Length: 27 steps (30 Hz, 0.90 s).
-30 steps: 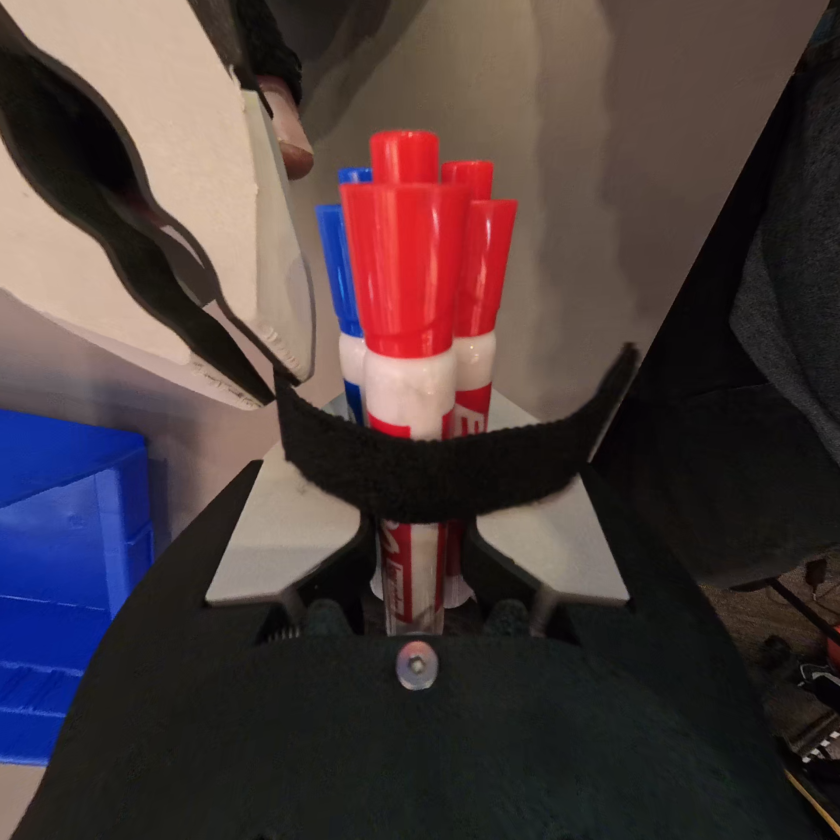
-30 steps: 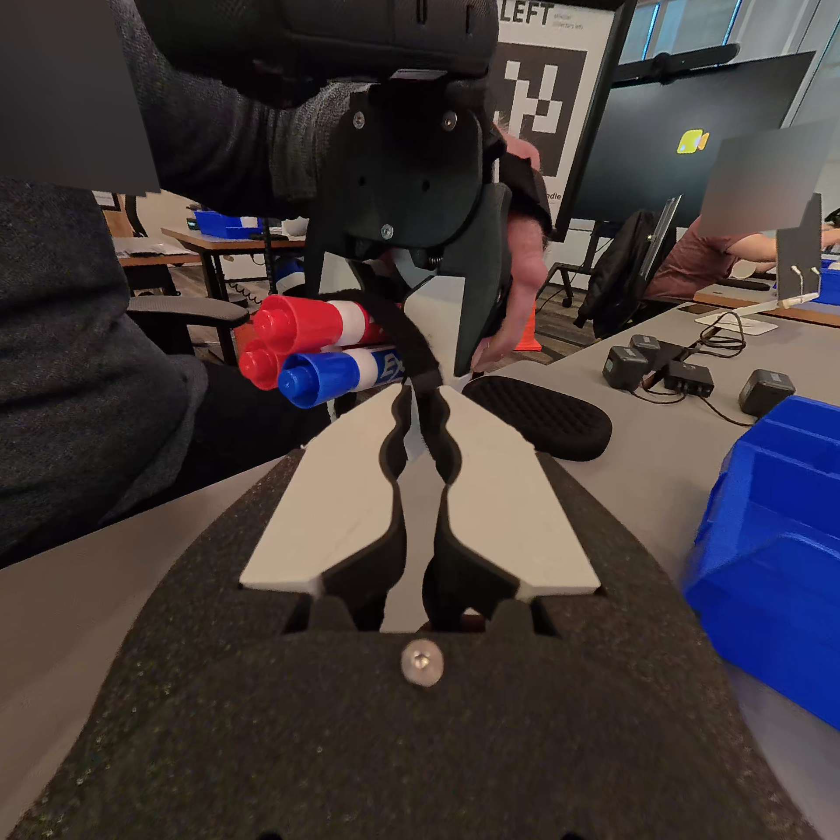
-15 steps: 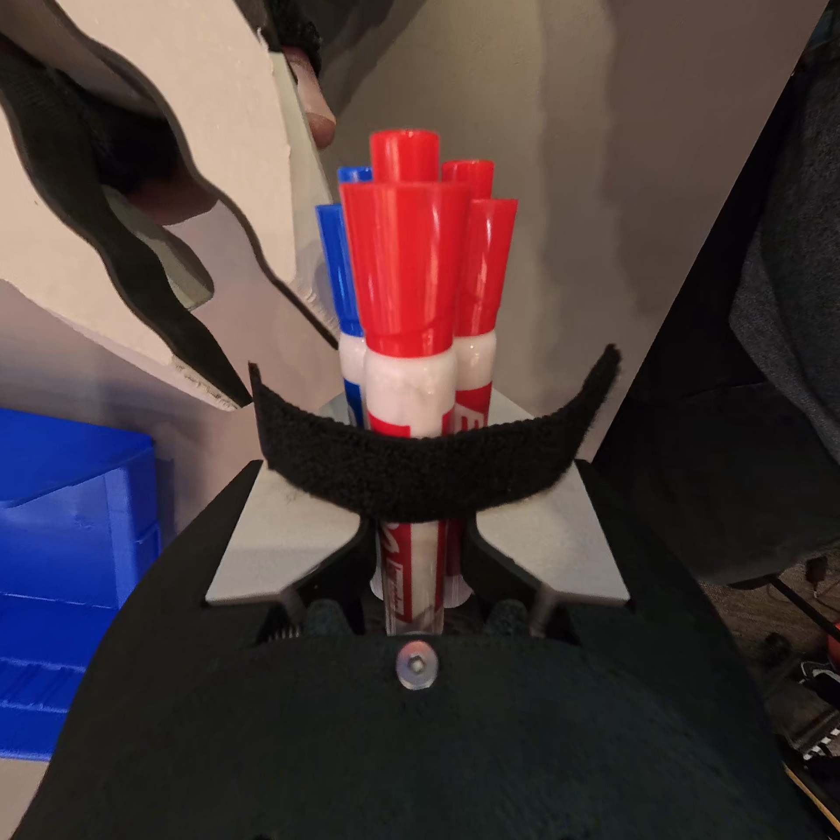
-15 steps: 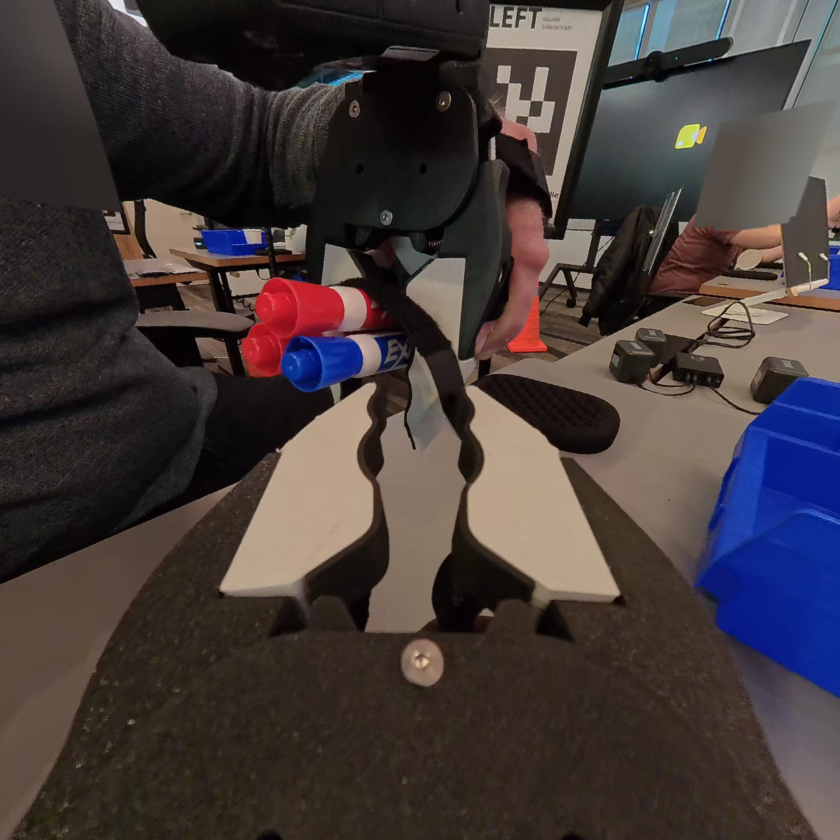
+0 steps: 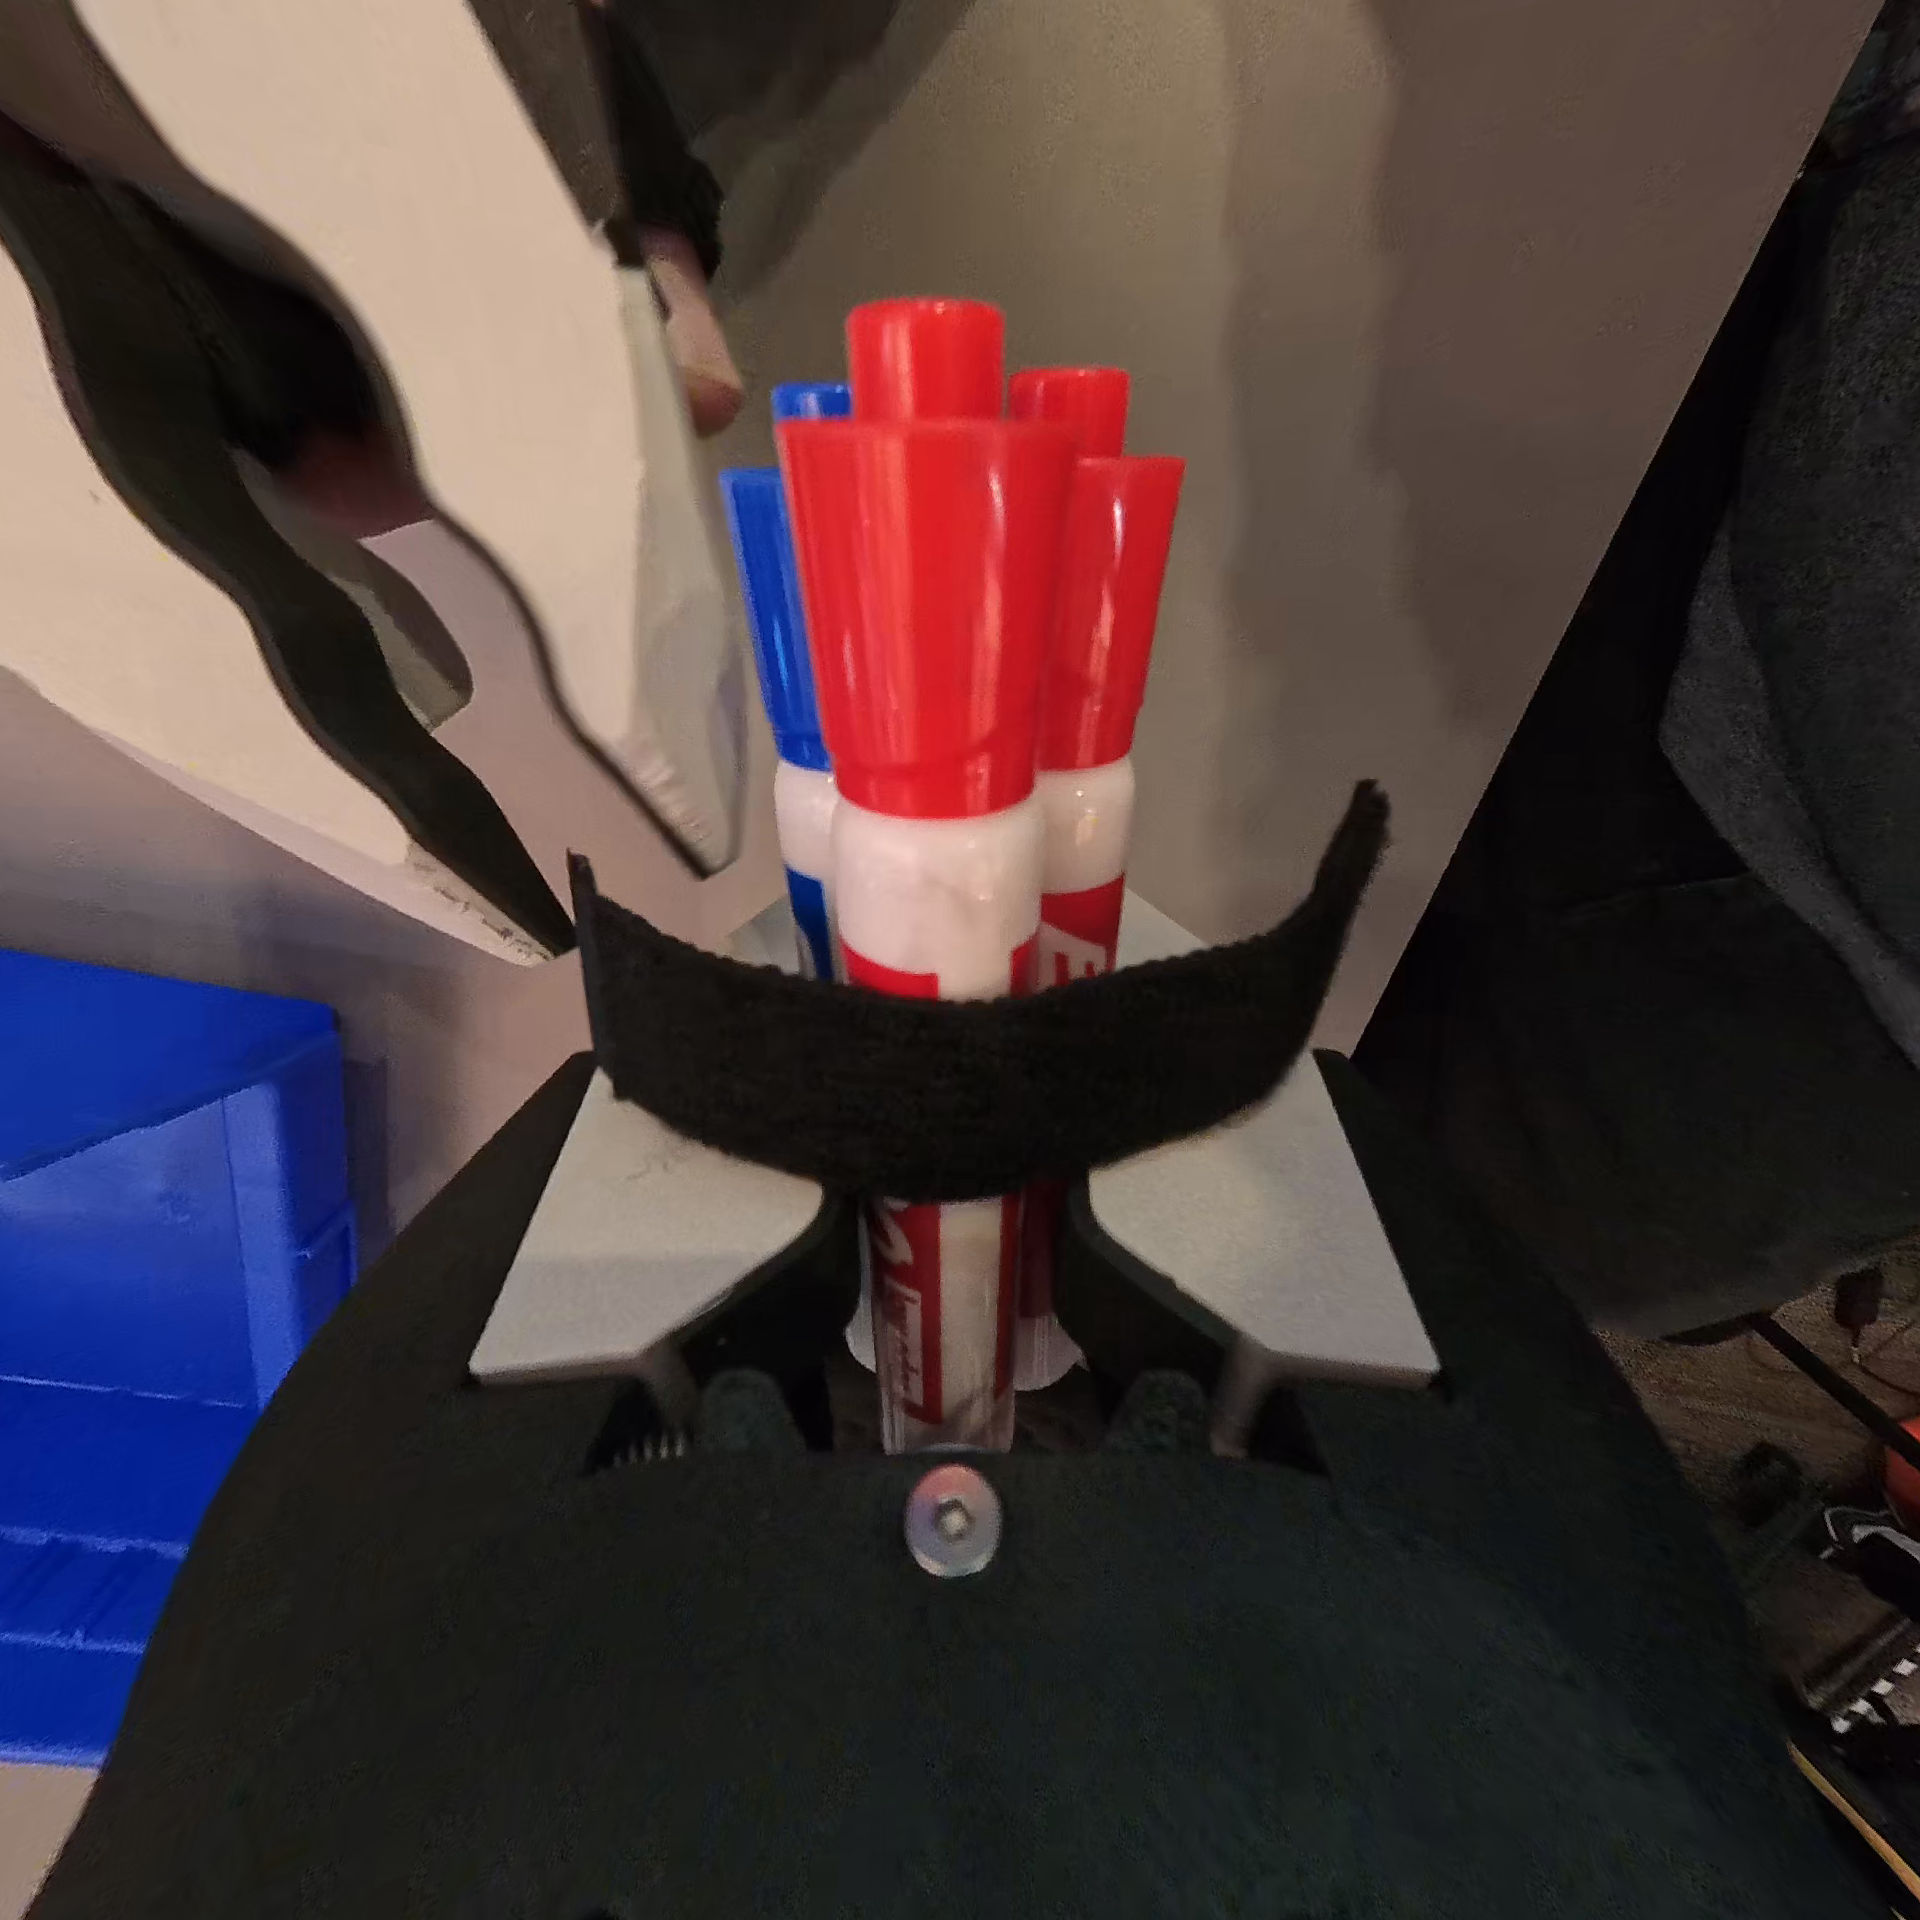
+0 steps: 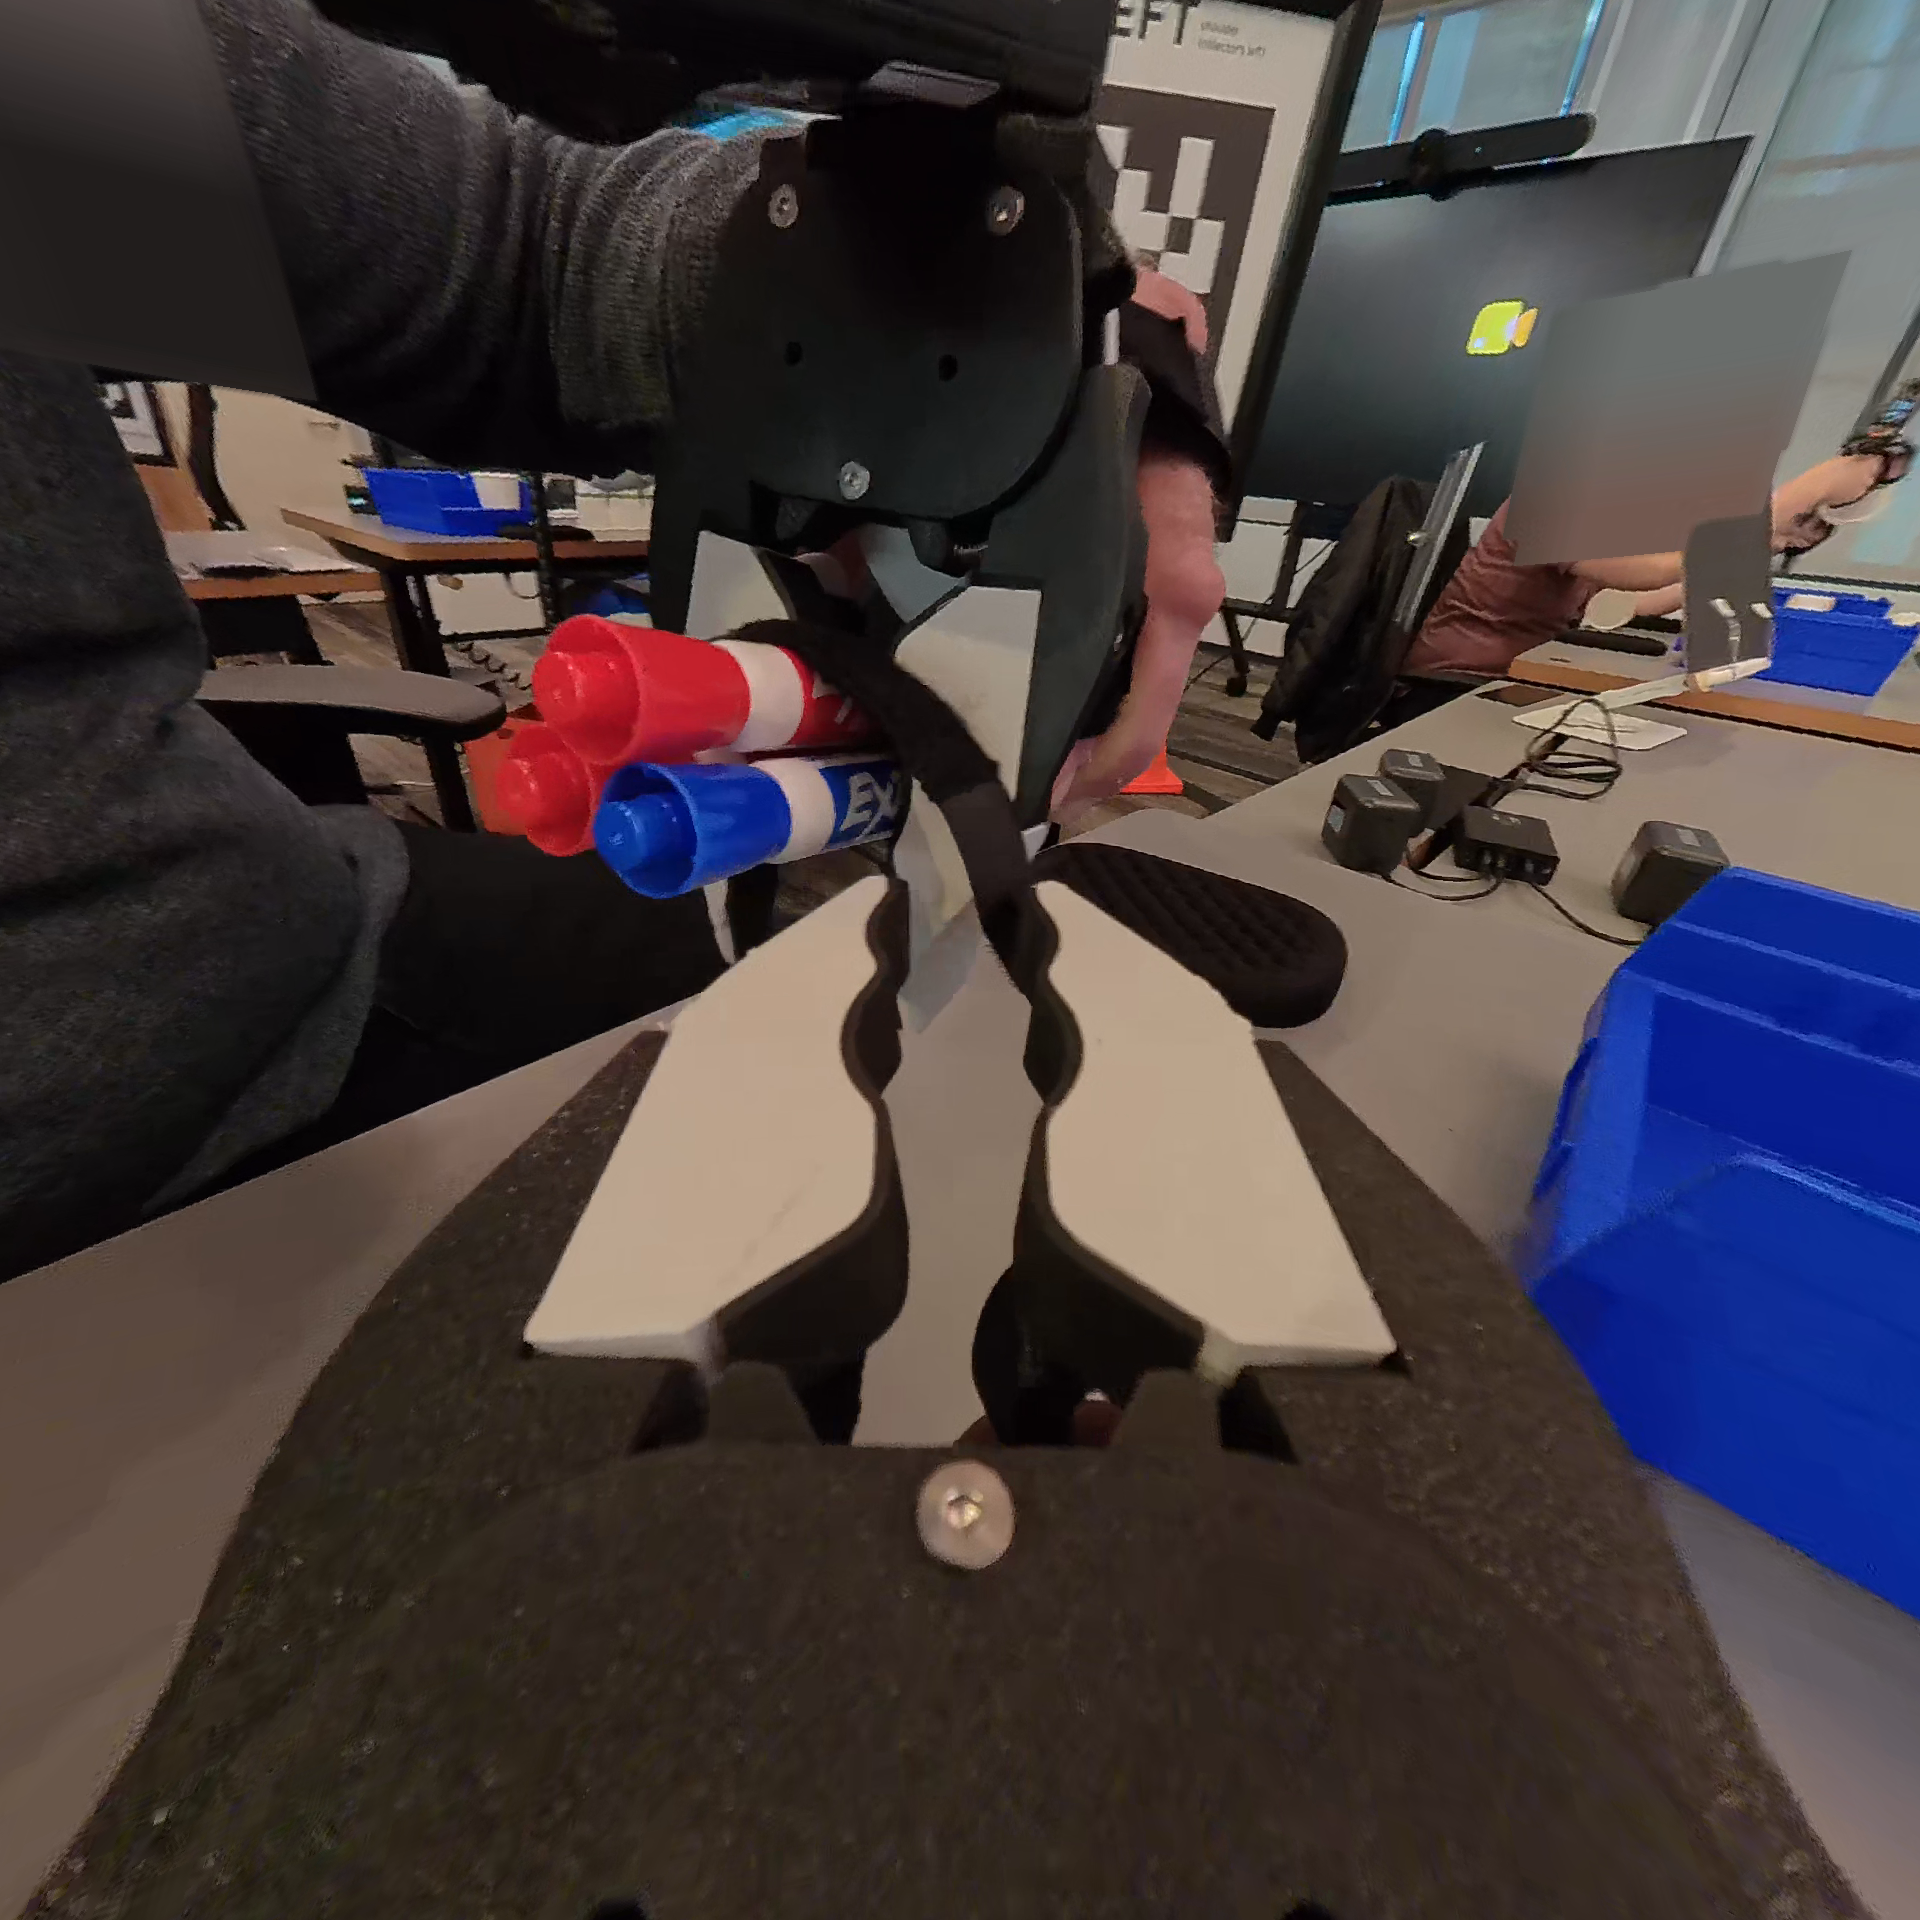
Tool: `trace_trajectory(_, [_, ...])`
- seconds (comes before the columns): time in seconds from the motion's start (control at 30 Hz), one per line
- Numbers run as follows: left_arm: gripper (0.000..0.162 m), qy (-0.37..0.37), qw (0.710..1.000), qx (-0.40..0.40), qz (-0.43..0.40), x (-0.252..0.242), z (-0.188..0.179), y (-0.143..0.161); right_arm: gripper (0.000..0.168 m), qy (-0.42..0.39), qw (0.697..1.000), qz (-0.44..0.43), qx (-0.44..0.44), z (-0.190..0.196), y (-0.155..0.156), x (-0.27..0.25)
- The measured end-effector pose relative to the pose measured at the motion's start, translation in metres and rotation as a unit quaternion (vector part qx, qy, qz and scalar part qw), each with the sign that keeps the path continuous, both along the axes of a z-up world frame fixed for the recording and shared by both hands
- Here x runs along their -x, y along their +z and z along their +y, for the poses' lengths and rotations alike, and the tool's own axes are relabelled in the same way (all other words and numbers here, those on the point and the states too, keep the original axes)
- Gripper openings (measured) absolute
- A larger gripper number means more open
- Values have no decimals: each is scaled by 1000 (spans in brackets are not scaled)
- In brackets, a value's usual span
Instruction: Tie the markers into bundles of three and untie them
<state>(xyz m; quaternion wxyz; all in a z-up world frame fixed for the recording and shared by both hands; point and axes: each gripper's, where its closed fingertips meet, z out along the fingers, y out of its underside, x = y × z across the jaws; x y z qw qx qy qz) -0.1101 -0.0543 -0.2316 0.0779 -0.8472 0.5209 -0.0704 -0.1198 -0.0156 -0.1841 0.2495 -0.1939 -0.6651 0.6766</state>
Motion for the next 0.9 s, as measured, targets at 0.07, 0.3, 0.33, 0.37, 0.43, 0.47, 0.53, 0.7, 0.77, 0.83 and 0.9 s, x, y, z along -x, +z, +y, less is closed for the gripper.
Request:
trace_trajectory(0.07, [43, -2, 1000, -2, -1, -1, 1, 0, 5, -9, 1000, 4, -4, 2, 0, 1])
trace_trajectory(0.3, [43, -3, 1000, -5, -5, -3, 3, 2, 2, -10, 1000, 2, -7, 4, -3, 0])
trace_trajectory(0.33, [43, -3, 1000, -8, -4, -2, 3, 2, 3, -10, 1000, 2, -10, 4, -3, 0])
trace_trajectory(0.37, [43, -1, 1000, -9, -6, -2, 4, 3, 4, -11, 1000, 2, -12, 3, -3, 0])
trace_trajectory(0.43, [43, -1, 1000, -9, -6, -1, 5, 4, 6, -11, 1000, 2, -10, 3, -3, 0])
trace_trajectory(0.47, [43, 1, 1000, -12, -6, -1, 5, 4, 7, -15, 1000, 2, -12, 3, -4, 1])
trace_trajectory(0.53, [43, 1, 1000, -8, -7, -1, 5, 4, 7, -15, 1000, 0, -11, 2, -4, 1])
trace_trajectory(0.7, [44, 2, 1000, -6, -8, -1, 5, 3, 15, -22, 1000, -2, -6, 2, -5, 0])
trace_trajectory(0.77, [43, 3, 1000, -7, -6, 0, 5, 3, 16, -22, 1000, -1, -8, 1, -6, -1])
trace_trajectory(0.83, [43, 3, 1000, -6, -7, 1, 5, 3, 18, -23, 1000, 3, -9, 0, -5, -2])
trace_trajectory(0.9, [43, 4, 1000, -6, -8, 1, 5, 3, 17, -25, 1000, 4, -12, -1, -5, -2])
